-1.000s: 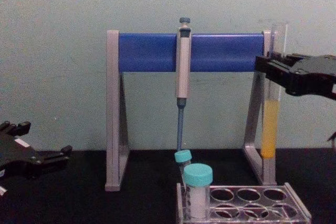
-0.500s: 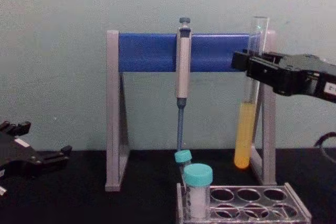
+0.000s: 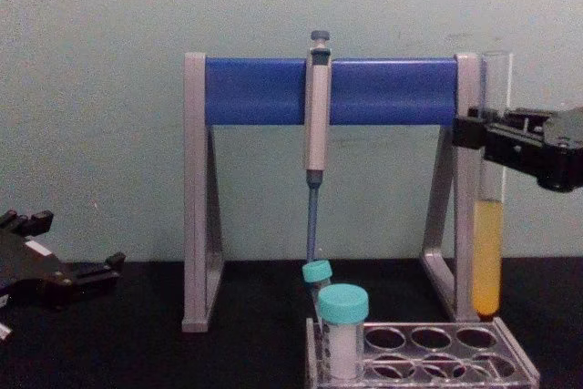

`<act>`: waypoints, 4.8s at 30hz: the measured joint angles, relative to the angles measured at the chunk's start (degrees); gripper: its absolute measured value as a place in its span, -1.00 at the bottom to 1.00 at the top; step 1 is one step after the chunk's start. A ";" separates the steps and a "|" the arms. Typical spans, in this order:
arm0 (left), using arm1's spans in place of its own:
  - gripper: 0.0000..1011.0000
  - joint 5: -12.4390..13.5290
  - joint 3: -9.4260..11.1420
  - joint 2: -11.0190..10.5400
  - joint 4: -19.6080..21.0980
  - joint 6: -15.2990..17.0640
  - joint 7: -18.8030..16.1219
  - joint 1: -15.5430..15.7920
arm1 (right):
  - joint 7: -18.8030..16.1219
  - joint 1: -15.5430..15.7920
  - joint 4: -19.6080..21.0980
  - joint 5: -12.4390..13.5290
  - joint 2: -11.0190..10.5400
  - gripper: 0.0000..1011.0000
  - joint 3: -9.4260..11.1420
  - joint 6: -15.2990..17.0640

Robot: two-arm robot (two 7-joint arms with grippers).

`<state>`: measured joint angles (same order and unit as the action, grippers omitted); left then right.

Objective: Pick up the test tube from the test tube rack, shake it, then place it back into the test tube rack.

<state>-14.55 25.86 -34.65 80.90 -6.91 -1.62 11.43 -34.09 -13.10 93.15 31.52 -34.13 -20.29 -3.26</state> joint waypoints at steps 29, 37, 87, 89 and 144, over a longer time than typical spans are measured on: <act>0.98 0.00 0.00 0.00 0.00 0.00 0.00 0.00 | 4.16 -1.64 -3.16 -2.29 8.00 -0.53 0.53 -0.28; 0.98 0.00 0.00 0.00 0.00 0.00 0.00 0.00 | 0.04 -1.66 -2.99 0.53 5.91 -0.53 -0.46 -0.47; 0.98 0.00 0.00 0.00 0.00 0.00 0.00 0.00 | 0.12 -4.01 -10.94 -3.30 7.62 -0.53 -3.60 -4.30; 0.98 0.00 0.00 0.00 0.00 0.00 0.00 0.00 | 0.01 -4.09 -11.27 -3.34 7.77 -0.53 -3.65 -4.37; 0.98 0.00 0.00 0.00 0.00 0.00 0.00 0.00 | -1.24 -6.01 -17.72 -5.07 9.43 -0.53 -5.45 -3.23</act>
<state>-14.55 25.86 -34.64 80.90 -6.91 -1.62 11.43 -35.32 -19.12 75.43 26.45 -24.70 -25.74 -6.49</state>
